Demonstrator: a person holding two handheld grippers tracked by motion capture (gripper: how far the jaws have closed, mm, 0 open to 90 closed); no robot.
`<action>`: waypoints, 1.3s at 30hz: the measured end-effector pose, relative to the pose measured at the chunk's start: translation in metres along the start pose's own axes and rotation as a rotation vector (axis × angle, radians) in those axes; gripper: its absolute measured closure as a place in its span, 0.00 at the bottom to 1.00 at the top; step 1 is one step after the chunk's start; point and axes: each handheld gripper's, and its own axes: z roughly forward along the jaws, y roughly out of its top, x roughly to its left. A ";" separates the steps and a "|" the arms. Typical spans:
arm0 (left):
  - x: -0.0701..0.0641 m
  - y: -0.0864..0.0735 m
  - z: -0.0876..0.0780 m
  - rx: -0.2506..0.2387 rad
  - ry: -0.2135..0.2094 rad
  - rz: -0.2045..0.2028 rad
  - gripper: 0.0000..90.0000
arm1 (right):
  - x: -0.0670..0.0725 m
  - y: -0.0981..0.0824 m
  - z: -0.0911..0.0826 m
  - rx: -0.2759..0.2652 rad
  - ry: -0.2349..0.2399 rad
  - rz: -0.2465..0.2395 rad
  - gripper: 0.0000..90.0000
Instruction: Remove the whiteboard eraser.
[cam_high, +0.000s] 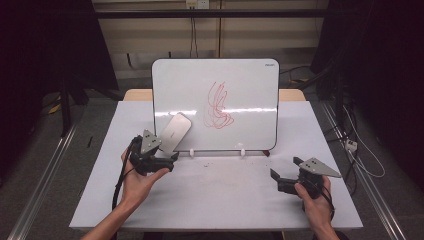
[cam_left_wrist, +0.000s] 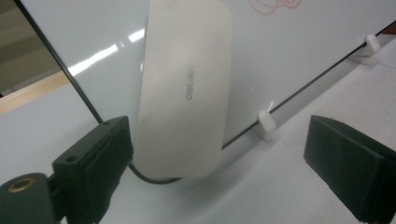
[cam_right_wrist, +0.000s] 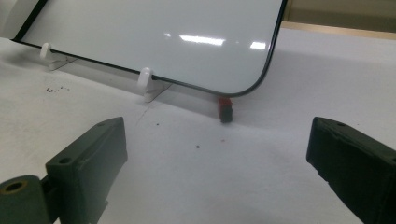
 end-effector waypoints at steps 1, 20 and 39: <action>0.000 0.002 0.001 -0.003 0.006 0.008 0.10 | 0.000 0.000 0.001 0.003 -0.001 0.000 0.06; 0.000 0.030 0.032 0.058 0.118 0.082 0.17 | 0.004 0.002 0.004 0.015 0.008 -0.014 0.06; -0.002 0.023 0.055 0.128 0.145 0.076 0.32 | 0.004 0.002 0.003 0.016 0.015 -0.019 0.06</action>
